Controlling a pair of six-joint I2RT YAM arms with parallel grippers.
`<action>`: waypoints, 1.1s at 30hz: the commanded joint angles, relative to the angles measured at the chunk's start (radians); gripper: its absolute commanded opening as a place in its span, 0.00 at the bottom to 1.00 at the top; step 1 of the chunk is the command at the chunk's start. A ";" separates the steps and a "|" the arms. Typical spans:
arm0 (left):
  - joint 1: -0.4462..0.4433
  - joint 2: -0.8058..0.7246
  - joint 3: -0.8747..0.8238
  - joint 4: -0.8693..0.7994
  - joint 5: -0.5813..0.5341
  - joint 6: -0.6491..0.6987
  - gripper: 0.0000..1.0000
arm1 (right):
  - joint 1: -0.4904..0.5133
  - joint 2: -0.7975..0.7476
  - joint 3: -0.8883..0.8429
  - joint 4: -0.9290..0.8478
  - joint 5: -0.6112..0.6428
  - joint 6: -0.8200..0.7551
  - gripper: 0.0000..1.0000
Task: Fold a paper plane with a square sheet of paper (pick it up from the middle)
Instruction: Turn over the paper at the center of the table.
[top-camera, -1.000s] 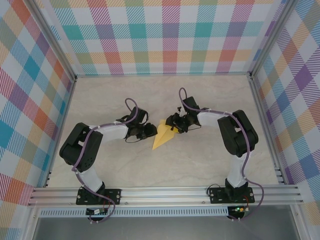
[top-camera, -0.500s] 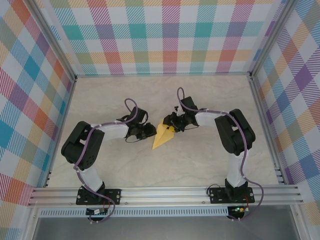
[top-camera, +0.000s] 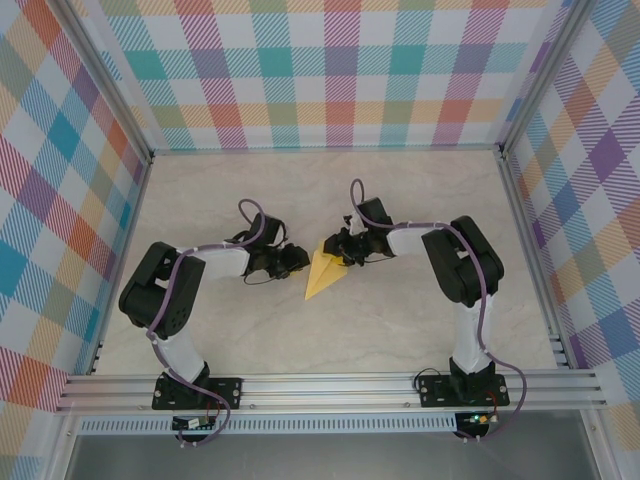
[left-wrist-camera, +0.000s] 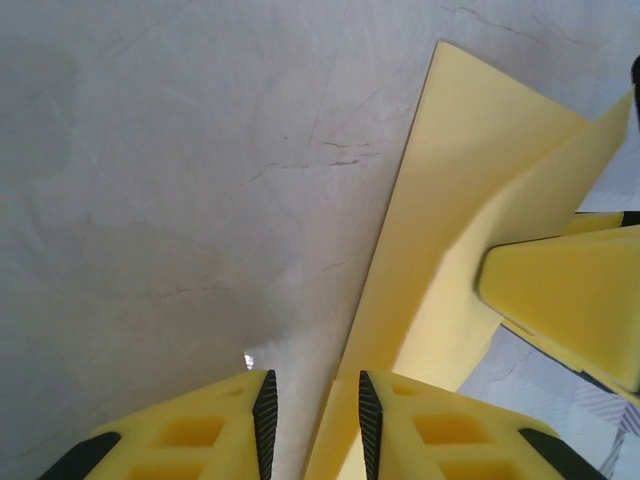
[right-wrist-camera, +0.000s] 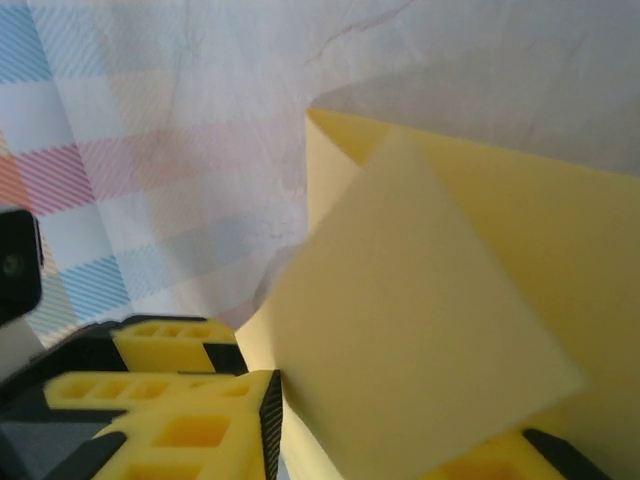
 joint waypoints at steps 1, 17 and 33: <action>0.035 -0.054 -0.028 0.032 0.043 -0.026 0.33 | 0.014 -0.020 -0.038 0.067 -0.021 0.001 0.15; 0.144 -0.361 -0.152 0.190 0.284 -0.119 0.84 | 0.012 -0.238 0.027 0.161 -0.162 0.050 0.08; 0.144 -0.409 -0.259 0.574 0.380 -0.423 0.73 | 0.004 -0.214 0.125 0.258 -0.291 0.168 0.09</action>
